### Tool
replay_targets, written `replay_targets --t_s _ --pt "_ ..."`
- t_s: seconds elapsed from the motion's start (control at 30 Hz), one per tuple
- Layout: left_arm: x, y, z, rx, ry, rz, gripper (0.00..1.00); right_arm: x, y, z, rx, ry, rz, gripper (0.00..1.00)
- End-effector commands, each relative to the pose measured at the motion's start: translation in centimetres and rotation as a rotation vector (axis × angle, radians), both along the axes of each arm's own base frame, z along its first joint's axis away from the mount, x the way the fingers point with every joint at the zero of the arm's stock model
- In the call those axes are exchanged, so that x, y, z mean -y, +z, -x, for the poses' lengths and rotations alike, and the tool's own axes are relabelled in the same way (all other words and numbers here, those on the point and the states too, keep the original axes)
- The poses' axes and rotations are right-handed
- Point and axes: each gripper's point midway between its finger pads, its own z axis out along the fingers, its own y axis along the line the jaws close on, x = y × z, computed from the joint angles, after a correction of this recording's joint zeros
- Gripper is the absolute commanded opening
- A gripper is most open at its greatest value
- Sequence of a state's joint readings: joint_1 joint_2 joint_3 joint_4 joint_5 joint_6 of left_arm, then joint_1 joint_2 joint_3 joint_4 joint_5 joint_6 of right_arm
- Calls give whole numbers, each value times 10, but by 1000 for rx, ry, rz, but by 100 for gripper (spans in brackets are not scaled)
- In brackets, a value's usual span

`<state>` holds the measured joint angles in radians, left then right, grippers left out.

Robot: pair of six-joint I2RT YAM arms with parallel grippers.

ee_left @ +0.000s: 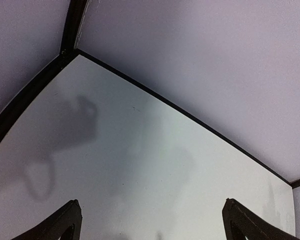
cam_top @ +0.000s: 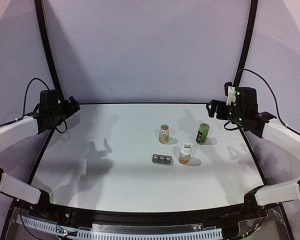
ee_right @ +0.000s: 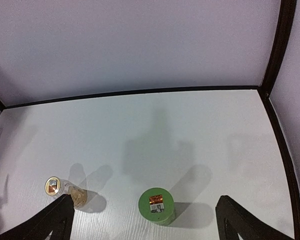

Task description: Sort the pills into containers

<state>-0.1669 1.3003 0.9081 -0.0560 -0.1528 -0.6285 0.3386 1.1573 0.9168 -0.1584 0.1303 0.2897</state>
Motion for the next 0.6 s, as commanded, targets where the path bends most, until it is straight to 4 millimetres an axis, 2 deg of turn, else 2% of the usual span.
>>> replay_targets --t_s 0.0,0.1,0.33,0.43,0.57 --pt "0 -2 7 -15 -2 1 100 0 22 5 94 13 -20 99" --pt "2 -1 8 -17 -14 8 100 -12 28 9 127 94 -22 99" --pt "7 -8 12 -47 -25 43 100 -64 40 24 85 414 -2 99" --pt "9 -16 13 -79 -30 62 100 -98 26 34 28 534 160 99" --pt "20 -26 14 -119 -47 87 100 -166 8 62 42 787 416 99"
